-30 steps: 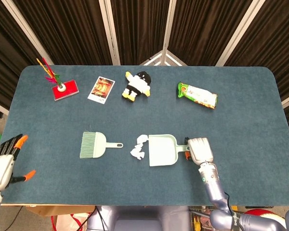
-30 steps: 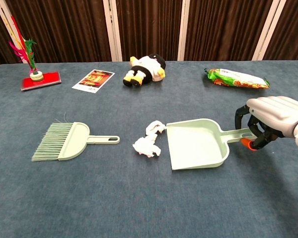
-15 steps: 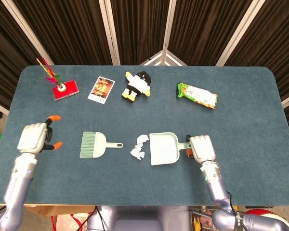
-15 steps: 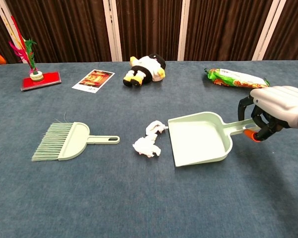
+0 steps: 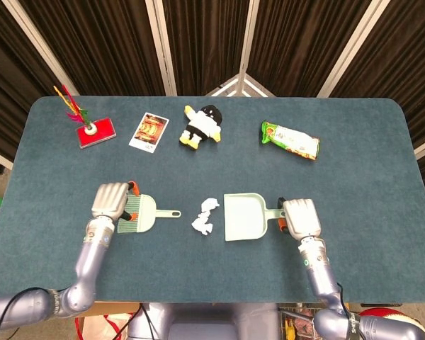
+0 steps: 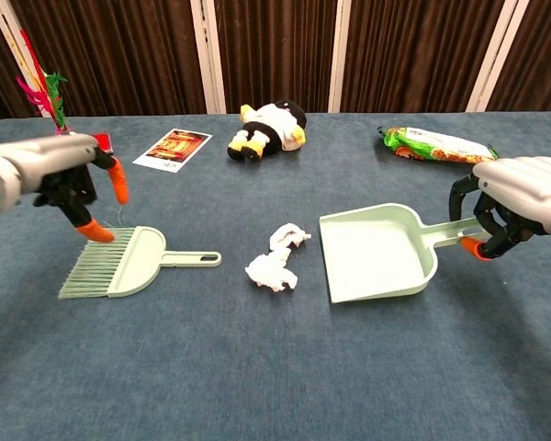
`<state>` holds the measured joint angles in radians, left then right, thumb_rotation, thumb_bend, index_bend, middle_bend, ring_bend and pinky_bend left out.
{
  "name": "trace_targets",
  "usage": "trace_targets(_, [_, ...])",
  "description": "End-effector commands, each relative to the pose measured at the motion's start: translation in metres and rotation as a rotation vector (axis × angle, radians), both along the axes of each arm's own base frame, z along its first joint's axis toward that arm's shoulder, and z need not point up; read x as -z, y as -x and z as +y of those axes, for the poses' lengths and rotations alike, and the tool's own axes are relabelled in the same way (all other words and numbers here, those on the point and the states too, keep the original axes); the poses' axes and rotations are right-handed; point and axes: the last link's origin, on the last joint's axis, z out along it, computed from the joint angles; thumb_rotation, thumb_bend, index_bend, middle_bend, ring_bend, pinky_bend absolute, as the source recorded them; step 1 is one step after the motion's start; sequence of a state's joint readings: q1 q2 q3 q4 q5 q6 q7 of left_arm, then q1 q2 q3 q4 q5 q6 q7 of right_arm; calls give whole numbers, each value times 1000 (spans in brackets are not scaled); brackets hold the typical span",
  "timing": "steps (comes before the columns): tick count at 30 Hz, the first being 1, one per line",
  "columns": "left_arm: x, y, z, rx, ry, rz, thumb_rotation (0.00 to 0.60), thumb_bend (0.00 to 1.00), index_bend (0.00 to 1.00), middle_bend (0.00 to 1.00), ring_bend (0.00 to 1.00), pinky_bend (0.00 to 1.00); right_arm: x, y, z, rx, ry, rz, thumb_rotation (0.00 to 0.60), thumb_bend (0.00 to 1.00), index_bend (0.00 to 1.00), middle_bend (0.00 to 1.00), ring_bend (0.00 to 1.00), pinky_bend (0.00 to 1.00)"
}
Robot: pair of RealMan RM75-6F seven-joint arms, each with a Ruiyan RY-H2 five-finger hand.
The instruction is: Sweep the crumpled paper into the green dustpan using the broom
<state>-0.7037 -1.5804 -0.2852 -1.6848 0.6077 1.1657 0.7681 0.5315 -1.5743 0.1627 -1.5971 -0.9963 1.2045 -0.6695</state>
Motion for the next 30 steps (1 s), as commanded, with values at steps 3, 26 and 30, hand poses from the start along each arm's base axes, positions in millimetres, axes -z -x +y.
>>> trace_targets(3, [24, -10, 1, -15, 31, 8, 600, 271, 444, 976, 856, 850, -1, 1, -1, -1, 1, 2, 600, 468, 565, 807, 806, 723])
trace_targets(26, [79, -37, -3, -44, 100, -54, 600, 419, 505, 984, 864, 870, -7, 10, -5, 19, 6, 8, 600, 491, 565, 807, 806, 723])
trace_targets(30, [77, -32, -3, -51, 82, -48, 600, 523, 658, 1000, 893, 895, -5, 11, -3, 19, -2, 8, 600, 492, 566, 807, 806, 723])
